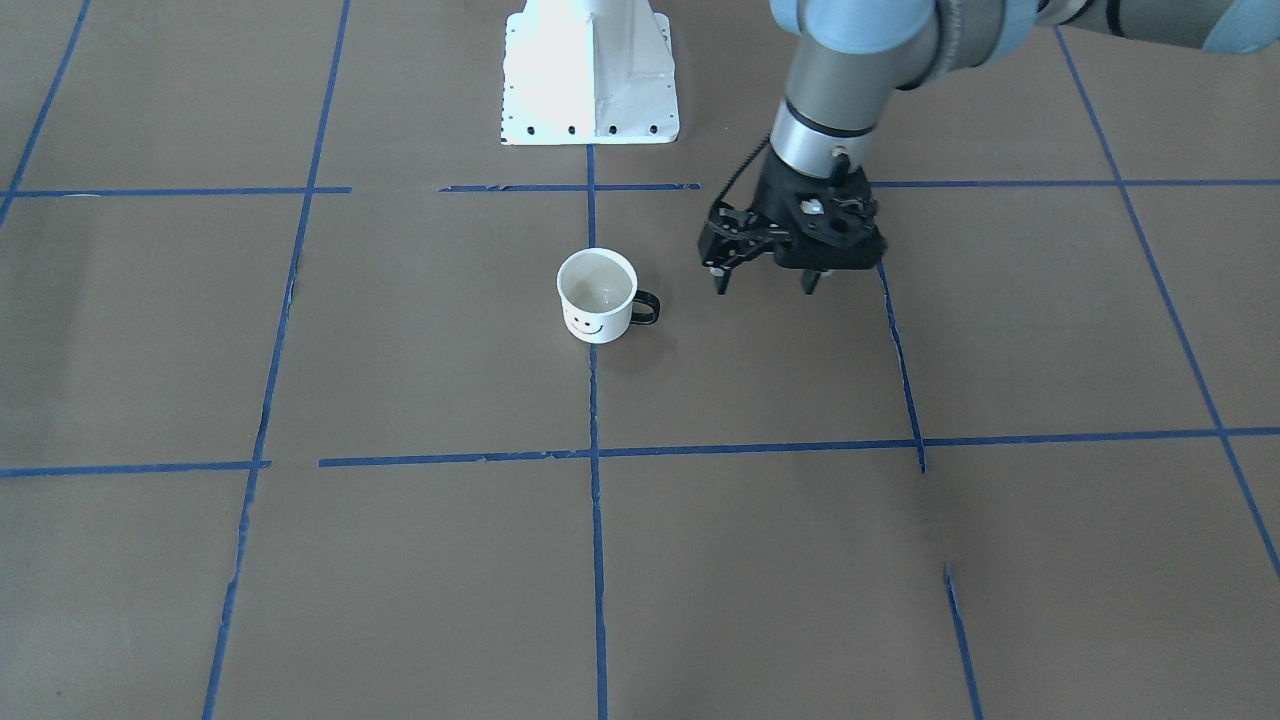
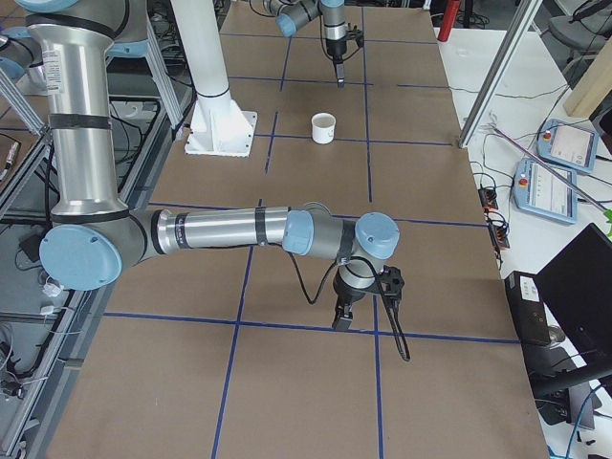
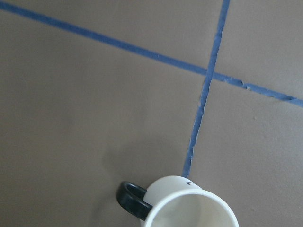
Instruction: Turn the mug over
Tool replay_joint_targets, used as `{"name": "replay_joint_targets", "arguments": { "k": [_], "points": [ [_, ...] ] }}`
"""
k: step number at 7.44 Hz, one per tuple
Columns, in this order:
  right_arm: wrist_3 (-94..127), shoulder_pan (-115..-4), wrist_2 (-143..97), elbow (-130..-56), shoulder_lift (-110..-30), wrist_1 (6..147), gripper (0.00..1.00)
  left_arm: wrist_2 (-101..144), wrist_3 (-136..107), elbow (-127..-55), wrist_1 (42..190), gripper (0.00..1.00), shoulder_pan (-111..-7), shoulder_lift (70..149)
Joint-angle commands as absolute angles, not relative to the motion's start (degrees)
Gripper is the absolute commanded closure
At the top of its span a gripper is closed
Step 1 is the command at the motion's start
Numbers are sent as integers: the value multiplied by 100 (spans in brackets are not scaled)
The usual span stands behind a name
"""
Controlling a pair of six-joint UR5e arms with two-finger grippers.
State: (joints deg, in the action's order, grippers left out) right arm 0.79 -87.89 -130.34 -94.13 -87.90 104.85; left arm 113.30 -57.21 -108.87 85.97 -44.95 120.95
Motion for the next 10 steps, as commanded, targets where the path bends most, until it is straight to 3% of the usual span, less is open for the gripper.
{"name": "replay_joint_targets", "arguments": {
  "k": [1, 3, 5, 10],
  "points": [
    [79, -8789, -13034, -9413, -8789, 10485, 0, 12176, -2914, -10951, 8631, 0, -5969, 10930],
    [79, -8789, -13034, -9413, -8789, 10485, 0, 12725, -207, -10698, 8613, 0, -7594, 9901],
    [79, -8789, -13034, -9413, -8789, 10485, 0, 13487, 325, -9979, 8639, 0, -8985, 9083],
    [79, -8789, -13034, -9413, -8789, 10485, 0, 13526, 571, -9844, 8639, 0, -9246, 8693]
  ]
}}
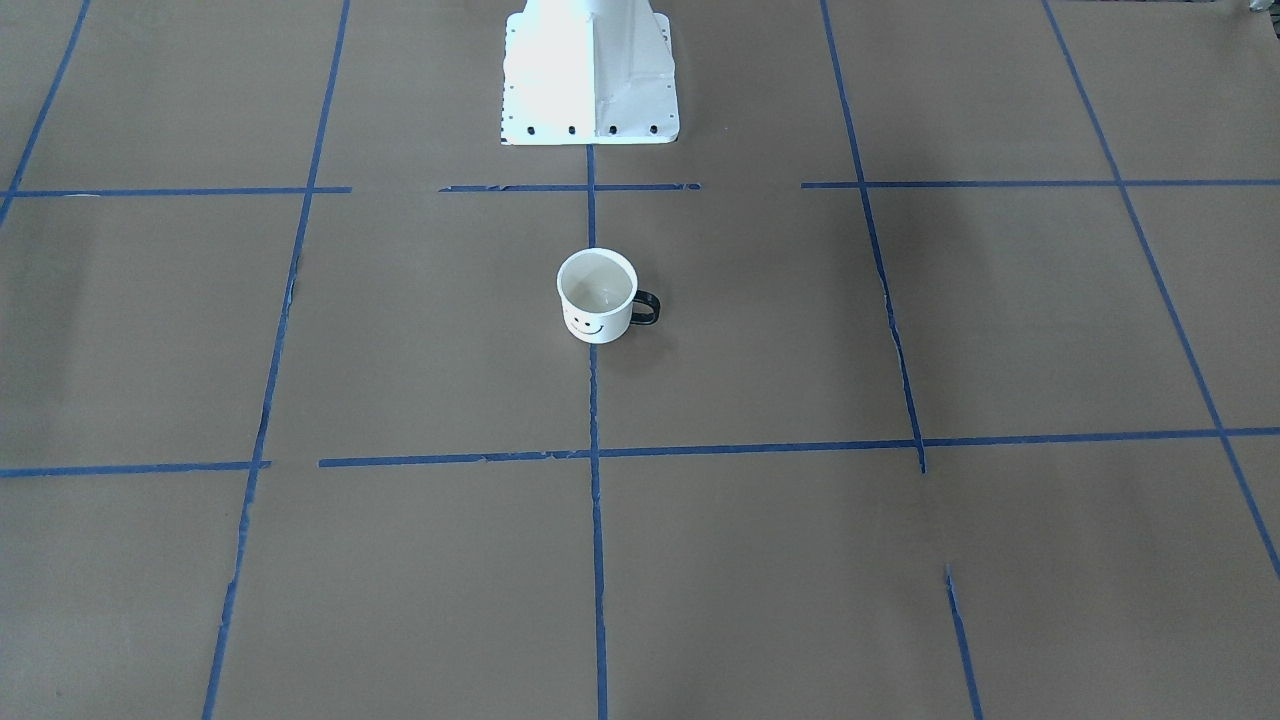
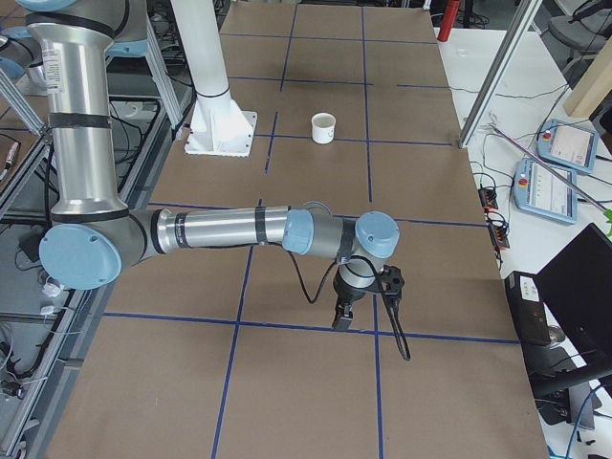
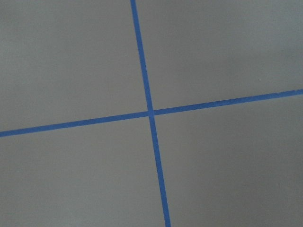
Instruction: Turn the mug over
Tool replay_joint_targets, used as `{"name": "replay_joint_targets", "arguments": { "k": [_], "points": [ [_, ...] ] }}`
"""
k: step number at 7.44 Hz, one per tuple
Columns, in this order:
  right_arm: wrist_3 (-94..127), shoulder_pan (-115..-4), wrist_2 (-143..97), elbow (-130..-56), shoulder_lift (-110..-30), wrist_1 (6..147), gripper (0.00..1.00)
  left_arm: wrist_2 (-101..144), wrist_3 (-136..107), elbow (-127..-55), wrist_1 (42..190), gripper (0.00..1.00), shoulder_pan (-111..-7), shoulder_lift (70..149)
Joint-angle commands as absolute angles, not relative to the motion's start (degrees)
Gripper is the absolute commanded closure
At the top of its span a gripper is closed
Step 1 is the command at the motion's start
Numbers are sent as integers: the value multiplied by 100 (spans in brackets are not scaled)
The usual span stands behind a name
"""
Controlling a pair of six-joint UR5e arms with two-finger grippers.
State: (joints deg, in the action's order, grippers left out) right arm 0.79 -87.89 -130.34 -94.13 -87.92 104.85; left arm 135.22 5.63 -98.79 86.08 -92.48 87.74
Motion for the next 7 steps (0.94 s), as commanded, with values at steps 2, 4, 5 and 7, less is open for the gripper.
{"name": "replay_joint_targets", "arguments": {
  "k": [2, 4, 5, 7],
  "points": [
    [79, -8789, -13034, -9413, -8798, 10485, 0, 13474, 580, -9827, 8640, 0, -9246, 8684],
    [79, -8789, -13034, -9413, -8789, 10485, 0, 13465, 563, -9861, 8640, 0, -9246, 8684],
    [79, -8789, -13034, -9413, -8789, 10485, 0, 13465, 563, -9896, 8631, 0, -9246, 8684],
    [79, -8789, -13034, -9413, -8789, 10485, 0, 13465, 554, -9914, 8640, 0, -9246, 8684]
  ]
}}
